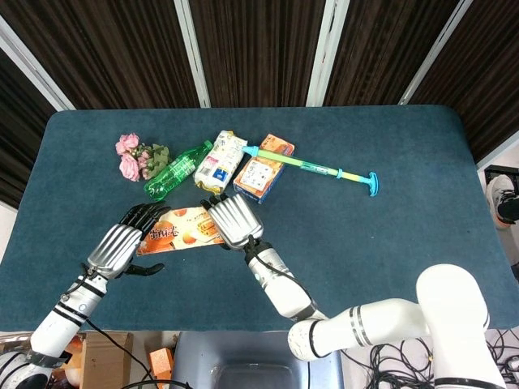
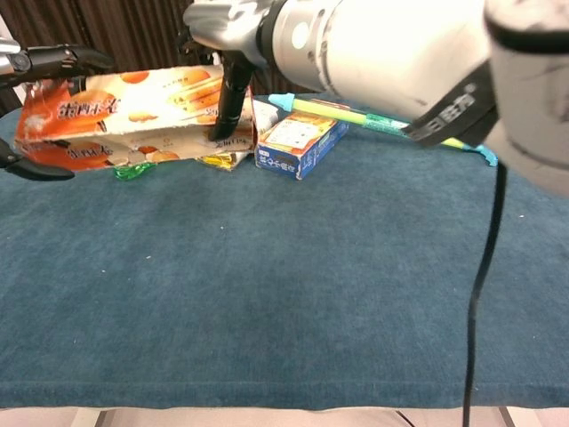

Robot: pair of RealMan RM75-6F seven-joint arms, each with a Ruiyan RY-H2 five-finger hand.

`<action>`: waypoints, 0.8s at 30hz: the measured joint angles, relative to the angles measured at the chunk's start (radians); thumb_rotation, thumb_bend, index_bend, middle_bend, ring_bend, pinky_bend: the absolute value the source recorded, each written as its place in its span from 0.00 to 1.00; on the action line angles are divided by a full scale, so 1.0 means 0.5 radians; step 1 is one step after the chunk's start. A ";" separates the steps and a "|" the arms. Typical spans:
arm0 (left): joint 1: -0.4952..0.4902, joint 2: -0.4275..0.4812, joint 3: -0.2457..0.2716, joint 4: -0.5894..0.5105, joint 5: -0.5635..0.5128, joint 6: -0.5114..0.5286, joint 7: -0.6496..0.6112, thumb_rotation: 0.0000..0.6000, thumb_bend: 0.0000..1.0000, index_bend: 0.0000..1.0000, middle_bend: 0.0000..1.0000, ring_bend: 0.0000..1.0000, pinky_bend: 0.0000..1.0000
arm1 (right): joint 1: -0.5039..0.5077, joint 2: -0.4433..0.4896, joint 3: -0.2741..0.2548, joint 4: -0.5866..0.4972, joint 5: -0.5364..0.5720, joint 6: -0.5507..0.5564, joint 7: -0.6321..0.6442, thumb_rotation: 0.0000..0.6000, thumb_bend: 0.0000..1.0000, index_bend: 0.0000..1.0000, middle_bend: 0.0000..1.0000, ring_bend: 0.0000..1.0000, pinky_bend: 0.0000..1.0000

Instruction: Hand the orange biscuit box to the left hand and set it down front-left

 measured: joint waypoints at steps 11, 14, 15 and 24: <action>-0.004 -0.048 -0.035 0.043 -0.125 0.048 0.145 1.00 0.17 0.09 0.12 0.12 0.25 | 0.064 -0.096 0.018 0.031 -0.009 0.069 0.027 1.00 0.23 0.76 0.64 0.66 0.62; -0.004 -0.049 -0.039 0.051 -0.144 0.048 0.151 1.00 0.18 0.29 0.36 0.31 0.36 | 0.061 -0.086 0.013 0.023 -0.011 0.078 0.033 1.00 0.23 0.76 0.64 0.66 0.62; -0.006 -0.048 -0.038 0.052 -0.148 0.042 0.151 1.00 0.19 0.36 0.45 0.38 0.41 | 0.060 -0.084 0.011 0.022 -0.014 0.080 0.036 1.00 0.23 0.76 0.64 0.66 0.62; -0.002 -0.071 -0.060 0.098 -0.125 0.091 0.070 1.00 0.21 0.60 0.67 0.61 0.61 | 0.009 -0.014 -0.006 -0.048 -0.053 0.074 0.121 1.00 0.22 0.02 0.23 0.23 0.38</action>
